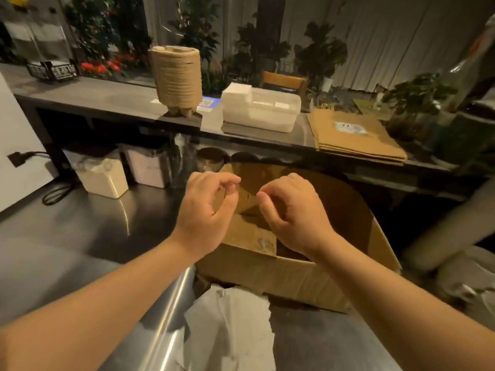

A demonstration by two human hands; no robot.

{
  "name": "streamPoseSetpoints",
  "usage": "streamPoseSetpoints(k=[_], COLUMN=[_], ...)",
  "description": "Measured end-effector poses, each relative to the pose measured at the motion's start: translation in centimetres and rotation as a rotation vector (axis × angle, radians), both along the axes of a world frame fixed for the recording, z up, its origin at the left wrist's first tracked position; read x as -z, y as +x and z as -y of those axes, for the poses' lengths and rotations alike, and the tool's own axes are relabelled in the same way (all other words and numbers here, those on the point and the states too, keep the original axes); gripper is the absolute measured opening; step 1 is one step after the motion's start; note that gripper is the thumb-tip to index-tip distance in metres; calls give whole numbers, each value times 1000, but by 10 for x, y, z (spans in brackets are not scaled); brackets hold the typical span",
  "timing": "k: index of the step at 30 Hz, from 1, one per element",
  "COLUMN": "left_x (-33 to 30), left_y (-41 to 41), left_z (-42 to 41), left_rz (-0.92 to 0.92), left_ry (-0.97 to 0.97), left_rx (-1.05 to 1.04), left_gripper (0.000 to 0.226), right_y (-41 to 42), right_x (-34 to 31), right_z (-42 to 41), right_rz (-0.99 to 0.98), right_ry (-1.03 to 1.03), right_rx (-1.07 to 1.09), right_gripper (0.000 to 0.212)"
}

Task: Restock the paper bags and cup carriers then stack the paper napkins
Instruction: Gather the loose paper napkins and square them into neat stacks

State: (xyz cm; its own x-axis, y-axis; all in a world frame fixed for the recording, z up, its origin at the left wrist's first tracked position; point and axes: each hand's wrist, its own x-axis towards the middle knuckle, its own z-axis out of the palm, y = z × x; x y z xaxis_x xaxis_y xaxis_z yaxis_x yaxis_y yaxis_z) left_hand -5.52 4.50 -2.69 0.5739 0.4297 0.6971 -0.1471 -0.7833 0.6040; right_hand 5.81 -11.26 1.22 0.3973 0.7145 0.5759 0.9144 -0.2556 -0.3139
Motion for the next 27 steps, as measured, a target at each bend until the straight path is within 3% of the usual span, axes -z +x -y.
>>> streamPoseSetpoints(k=[3,6,10,14,17,21,27], left_x=[45,96,161,209,222,226,233], left_y=[-31,-58,-81,-87,-79,-69,-65], left_z=[21,43,65,73,84,98,124], left_rz=[82,55,-272,-727,-885,-877,-815], left_ry=[84,86,-63,-61,-138,-174,-170], left_rx=[-36,-18,-31,-155,-133,-167,-93], left_gripper=[20,14,10,42,57,61,59], right_y=[-16,-32,-49,-62,-66,-72,-72], right_x=[44,85,142,203,241,267,266], right_z=[22,40,64,84,92,99,110], right_rz=[175,224,219,-5,-145,-364,-752], right_ry=[98,171,170,-131,-334,-315,-44], right_rx=[-117,-192,-270,-108,-30,-48,144], right_gripper=[24,24,21,30,52,61,58])
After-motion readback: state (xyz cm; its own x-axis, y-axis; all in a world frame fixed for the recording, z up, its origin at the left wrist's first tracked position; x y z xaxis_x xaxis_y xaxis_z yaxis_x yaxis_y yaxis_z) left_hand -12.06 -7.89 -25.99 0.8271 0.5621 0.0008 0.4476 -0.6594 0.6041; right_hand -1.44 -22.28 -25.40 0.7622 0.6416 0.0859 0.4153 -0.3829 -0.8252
